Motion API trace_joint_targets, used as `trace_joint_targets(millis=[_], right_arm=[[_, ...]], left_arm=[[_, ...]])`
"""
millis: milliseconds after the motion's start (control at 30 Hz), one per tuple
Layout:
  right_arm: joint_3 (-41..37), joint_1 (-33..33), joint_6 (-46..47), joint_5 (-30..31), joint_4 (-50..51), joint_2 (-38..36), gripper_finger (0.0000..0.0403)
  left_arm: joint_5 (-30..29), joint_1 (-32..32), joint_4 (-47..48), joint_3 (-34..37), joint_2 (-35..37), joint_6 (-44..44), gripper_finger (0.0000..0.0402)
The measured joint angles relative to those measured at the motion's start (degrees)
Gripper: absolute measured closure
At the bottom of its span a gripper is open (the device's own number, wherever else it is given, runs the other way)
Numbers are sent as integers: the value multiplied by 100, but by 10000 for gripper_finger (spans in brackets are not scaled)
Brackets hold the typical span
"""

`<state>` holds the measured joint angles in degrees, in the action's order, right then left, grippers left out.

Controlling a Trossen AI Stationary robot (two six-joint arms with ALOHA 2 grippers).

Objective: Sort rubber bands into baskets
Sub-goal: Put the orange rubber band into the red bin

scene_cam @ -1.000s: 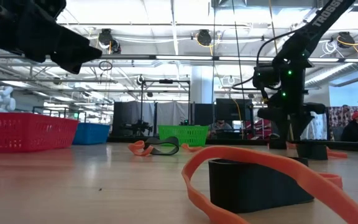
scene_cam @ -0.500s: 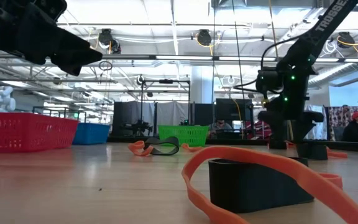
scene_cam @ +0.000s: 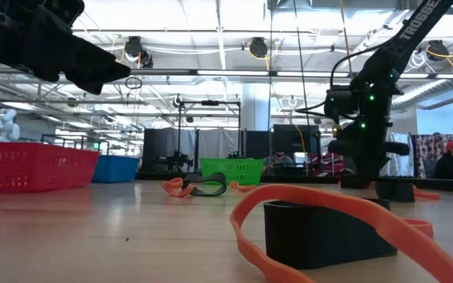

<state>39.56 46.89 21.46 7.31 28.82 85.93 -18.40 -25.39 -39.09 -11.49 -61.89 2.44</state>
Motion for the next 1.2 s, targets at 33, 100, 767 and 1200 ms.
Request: trace_joint_targets(millis=[33,100,767,1200], right_arm=[[0,2,-11,11,-112,0,389],[4,3,-13,17,-310,-13,390],[192,-2620,916,-1907,-2903,-558,402],[201,-5851,1236,-1610,-5488,237,403]], left_arm=[[-12,1,1,0,0,-20,224],[-15,14,0,0,0,-106,224],[351,204,-914,0,-398,-924,224],[1474,474,-2026,-1218,-2767,-971,224]])
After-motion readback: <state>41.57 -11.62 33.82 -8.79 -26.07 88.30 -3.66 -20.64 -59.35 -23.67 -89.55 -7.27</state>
